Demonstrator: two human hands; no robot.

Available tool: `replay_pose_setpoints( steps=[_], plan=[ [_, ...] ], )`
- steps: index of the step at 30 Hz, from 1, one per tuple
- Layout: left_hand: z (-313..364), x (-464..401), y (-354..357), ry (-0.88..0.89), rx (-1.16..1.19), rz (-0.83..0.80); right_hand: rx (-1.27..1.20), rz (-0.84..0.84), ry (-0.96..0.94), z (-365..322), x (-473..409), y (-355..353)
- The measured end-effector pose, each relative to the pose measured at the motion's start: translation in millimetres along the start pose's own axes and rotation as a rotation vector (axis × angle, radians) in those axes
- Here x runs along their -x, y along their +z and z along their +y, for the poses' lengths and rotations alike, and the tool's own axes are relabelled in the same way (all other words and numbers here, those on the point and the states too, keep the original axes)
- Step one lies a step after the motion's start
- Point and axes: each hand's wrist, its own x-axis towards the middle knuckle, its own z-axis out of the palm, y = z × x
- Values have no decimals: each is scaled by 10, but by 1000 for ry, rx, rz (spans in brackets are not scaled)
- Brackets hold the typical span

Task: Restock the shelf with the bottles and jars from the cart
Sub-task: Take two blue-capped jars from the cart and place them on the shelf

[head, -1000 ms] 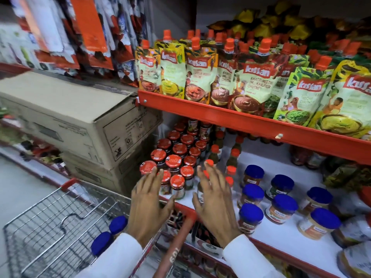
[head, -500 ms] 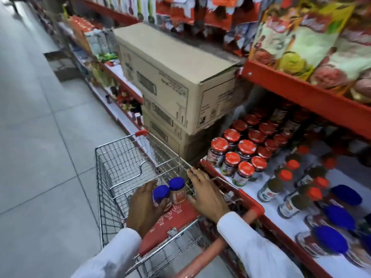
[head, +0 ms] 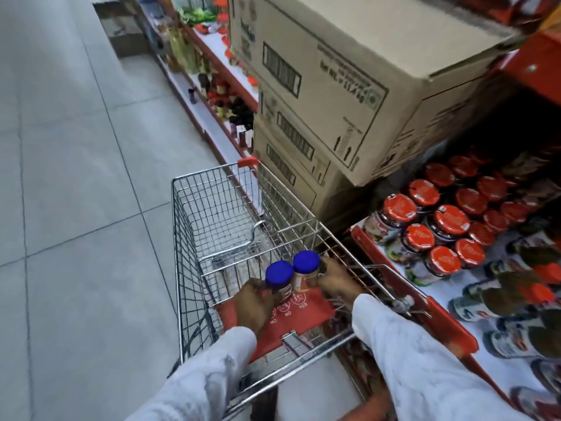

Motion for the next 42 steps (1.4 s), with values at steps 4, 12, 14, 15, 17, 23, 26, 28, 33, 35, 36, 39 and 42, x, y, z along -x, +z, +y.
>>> replay_pose_setpoints(
  steps=[4,12,14,15,17,23,26,28,33,35,36,39,42],
  plan=[
    [50,52,128,46,94,7,21,56,-17,-118,44,13],
    [62,15,208,46,143,41,83,80,-110,-108,114,-71],
    [93,29,128,23,165,38,116,68,-114,-158,165,-111],
    [113,43,77,23,173,33,124,67,-117,-200,213,-144],
    [160,91,-37,37,183,-5,113,93,-155,-287,354,-249],
    [612,475,-569,293,197,-43,-64,250,-312,-636,1129,-717],
    [953,683,-755,420,254,-97,-197,354,-363,-701,1669,-1003],
    [1186,852,-808,486,282,-164,-247,418,-378,-686,1999,-1172],
    [1685,1516,-556,659,308,-387,-329,576,-391,-406,2850,-1614],
    [1805,1836,-342,736,293,-471,-344,651,-388,-195,3227,-1785],
    [1847,1997,-213,765,283,-517,-356,683,-380,-58,3416,-1866],
    [1880,2355,178,810,240,-647,-353,789,-338,370,3921,-2047],
    [1875,2750,630,873,183,-735,-349,913,-294,845,4464,-2146]
  ],
)
